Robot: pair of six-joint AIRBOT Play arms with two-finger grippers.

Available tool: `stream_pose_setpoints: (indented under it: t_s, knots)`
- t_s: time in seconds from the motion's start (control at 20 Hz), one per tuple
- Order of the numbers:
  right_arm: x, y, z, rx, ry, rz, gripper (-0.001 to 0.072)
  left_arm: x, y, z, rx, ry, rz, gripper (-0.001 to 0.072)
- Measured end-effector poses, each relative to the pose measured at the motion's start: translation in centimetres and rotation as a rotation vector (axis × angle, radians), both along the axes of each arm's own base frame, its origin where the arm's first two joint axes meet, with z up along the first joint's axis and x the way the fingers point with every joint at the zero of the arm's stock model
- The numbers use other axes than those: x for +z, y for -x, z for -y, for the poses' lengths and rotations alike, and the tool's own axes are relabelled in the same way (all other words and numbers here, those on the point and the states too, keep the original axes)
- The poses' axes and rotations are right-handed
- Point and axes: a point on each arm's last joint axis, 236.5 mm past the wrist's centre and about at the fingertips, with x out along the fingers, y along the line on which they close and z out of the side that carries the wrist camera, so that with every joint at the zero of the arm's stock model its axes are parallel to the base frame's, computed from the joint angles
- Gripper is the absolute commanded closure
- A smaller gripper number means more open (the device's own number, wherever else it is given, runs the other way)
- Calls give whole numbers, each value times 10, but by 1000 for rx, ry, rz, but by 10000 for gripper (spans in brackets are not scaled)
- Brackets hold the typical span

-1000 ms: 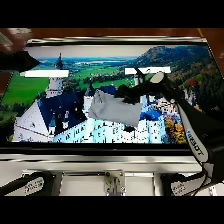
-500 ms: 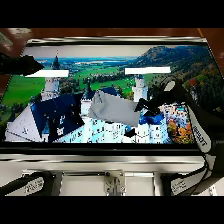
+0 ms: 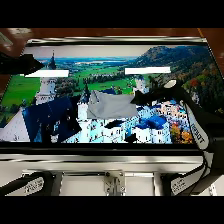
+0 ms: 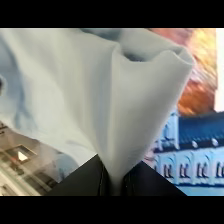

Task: Fold the shirts.

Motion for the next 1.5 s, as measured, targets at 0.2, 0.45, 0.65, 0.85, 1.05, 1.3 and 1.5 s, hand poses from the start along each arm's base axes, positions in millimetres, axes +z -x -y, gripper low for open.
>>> stream_pose_setpoints:
  t_s: [0.2,0.45,0.65,0.85,1.05,1.3,1.5]
  knots:
    - [94,-39,28,-58,-66,157,646,2,1,9,-15,19,-2,671]
    - [136,-51,116,-165,4,186,646,2,8,28,-53,50,-22,671]
    - [117,-41,225,-302,189,142,647,1,21,44,-106,85,-64,671]
    - [89,-2,351,-463,411,44,646,-3,38,58,-167,96,-114,671]
    - [64,63,456,-642,500,-97,645,-5,49,73,-219,97,-142,671]
    - [20,170,519,-847,454,-339,646,-6,58,91,-263,99,-158,671]
    - [-13,251,513,-972,363,-509,645,-6,62,99,-283,100,-166,671]
